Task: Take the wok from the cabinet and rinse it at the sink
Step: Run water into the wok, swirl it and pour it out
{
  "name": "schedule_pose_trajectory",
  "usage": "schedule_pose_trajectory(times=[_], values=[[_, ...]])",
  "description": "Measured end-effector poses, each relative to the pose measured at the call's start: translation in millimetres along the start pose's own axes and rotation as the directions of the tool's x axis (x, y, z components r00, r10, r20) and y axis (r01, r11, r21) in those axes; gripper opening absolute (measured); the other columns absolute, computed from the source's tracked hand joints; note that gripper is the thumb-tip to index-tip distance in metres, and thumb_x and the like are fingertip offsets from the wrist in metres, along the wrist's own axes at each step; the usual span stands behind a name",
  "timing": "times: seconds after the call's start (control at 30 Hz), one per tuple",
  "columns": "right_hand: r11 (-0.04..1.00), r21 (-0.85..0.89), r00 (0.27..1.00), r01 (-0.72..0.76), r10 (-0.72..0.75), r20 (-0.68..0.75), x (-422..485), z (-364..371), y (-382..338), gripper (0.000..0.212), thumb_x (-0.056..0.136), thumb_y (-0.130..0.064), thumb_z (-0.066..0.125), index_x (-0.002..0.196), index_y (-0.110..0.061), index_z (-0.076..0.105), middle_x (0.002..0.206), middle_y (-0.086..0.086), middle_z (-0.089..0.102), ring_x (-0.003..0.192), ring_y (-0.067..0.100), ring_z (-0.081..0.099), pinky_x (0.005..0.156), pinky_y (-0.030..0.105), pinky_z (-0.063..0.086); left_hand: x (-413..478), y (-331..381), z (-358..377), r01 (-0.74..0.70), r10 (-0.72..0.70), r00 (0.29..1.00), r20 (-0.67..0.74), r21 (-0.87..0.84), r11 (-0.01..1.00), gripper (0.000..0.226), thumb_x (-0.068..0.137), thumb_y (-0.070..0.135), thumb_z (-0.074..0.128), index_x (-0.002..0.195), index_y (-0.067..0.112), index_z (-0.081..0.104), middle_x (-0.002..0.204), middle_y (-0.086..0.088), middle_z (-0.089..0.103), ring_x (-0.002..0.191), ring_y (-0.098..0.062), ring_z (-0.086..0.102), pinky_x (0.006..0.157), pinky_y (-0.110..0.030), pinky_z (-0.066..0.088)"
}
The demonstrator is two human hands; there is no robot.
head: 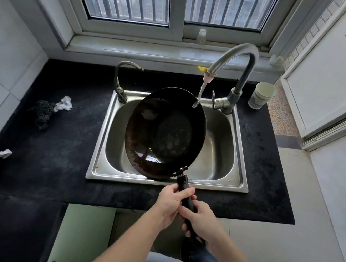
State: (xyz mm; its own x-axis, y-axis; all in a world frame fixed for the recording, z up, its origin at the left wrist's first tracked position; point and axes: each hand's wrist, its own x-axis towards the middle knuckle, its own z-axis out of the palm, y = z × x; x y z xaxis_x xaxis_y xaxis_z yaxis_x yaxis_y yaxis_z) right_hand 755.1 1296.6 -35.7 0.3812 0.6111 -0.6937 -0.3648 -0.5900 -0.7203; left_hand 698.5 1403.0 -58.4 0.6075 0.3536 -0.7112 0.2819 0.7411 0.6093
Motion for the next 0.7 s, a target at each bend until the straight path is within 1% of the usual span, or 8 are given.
schedule_pose_trajectory(times=[0.07,0.13,0.2,0.27,0.37,0.53,0.7], values=[[0.989,-0.147,0.991,0.022,-0.041,-0.128,4,7,4,0.014,0.098,-0.024,0.060,0.092,-0.012,0.063,0.055,0.001,0.060,0.043,0.011,0.055,0.041,0.025,0.045,5,-5,1,0.003,-0.003,0.999,-0.049,0.004,1.000,0.017,0.088,0.012,0.070,0.100,0.001,0.068,0.082,-0.010,0.069,0.080,-0.022,0.067,0.082,-0.040,0.056],[0.975,-0.221,0.977,0.024,-0.069,-0.200,5,14,8,0.014,0.097,-0.025,0.061,0.091,-0.013,0.064,0.054,0.005,0.063,0.039,0.013,0.056,0.039,0.026,0.047,8,-11,0,0.014,-0.014,0.996,-0.091,-0.002,1.000,0.015,0.087,0.012,0.072,0.096,0.001,0.069,0.080,-0.010,0.069,0.078,-0.022,0.067,0.079,-0.037,0.057],[0.978,-0.207,0.971,0.008,-0.057,-0.233,6,20,13,0.011,0.097,-0.023,0.061,0.090,-0.015,0.064,0.056,0.005,0.065,0.039,0.012,0.057,0.040,0.024,0.051,10,-17,-2,0.027,-0.025,0.992,-0.123,0.012,1.000,0.018,0.086,0.012,0.073,0.098,-0.001,0.070,0.081,-0.011,0.070,0.078,-0.022,0.067,0.078,-0.035,0.057],[0.985,-0.175,0.966,-0.004,-0.042,-0.254,8,23,16,0.013,0.098,-0.020,0.060,0.086,-0.016,0.064,0.056,0.005,0.064,0.039,0.011,0.056,0.040,0.023,0.051,13,-20,-3,0.032,-0.028,0.992,-0.125,0.027,0.999,0.019,0.086,0.011,0.072,0.100,-0.002,0.069,0.082,-0.011,0.071,0.079,-0.021,0.068,0.077,-0.034,0.058],[0.990,-0.139,0.966,0.000,-0.036,-0.257,10,23,22,0.014,0.098,-0.017,0.059,0.086,-0.013,0.065,0.054,0.006,0.062,0.040,0.014,0.055,0.039,0.025,0.050,13,-21,-2,0.044,-0.041,0.990,-0.132,0.023,0.999,0.020,0.087,0.010,0.071,0.102,-0.003,0.068,0.083,-0.012,0.072,0.079,-0.022,0.069,0.075,-0.034,0.059],[0.988,-0.146,0.974,0.056,-0.087,-0.212,10,18,31,0.009,0.096,-0.016,0.062,0.089,-0.012,0.066,0.051,0.003,0.062,0.040,0.015,0.056,0.039,0.026,0.048,13,-25,-5,0.044,-0.034,0.991,-0.133,0.072,0.996,0.021,0.087,0.011,0.072,0.105,0.002,0.067,0.092,-0.015,0.077,0.091,-0.025,0.074,0.083,-0.038,0.060],[0.989,-0.129,0.978,0.071,-0.095,-0.186,15,17,39,0.010,0.094,-0.016,0.063,0.087,-0.011,0.067,0.051,0.004,0.062,0.040,0.018,0.056,0.039,0.028,0.047,14,-24,-10,0.038,-0.024,0.992,-0.124,0.110,0.993,0.024,0.086,0.013,0.074,0.105,0.001,0.067,0.094,-0.015,0.077,0.093,-0.025,0.074,0.083,-0.037,0.060]])
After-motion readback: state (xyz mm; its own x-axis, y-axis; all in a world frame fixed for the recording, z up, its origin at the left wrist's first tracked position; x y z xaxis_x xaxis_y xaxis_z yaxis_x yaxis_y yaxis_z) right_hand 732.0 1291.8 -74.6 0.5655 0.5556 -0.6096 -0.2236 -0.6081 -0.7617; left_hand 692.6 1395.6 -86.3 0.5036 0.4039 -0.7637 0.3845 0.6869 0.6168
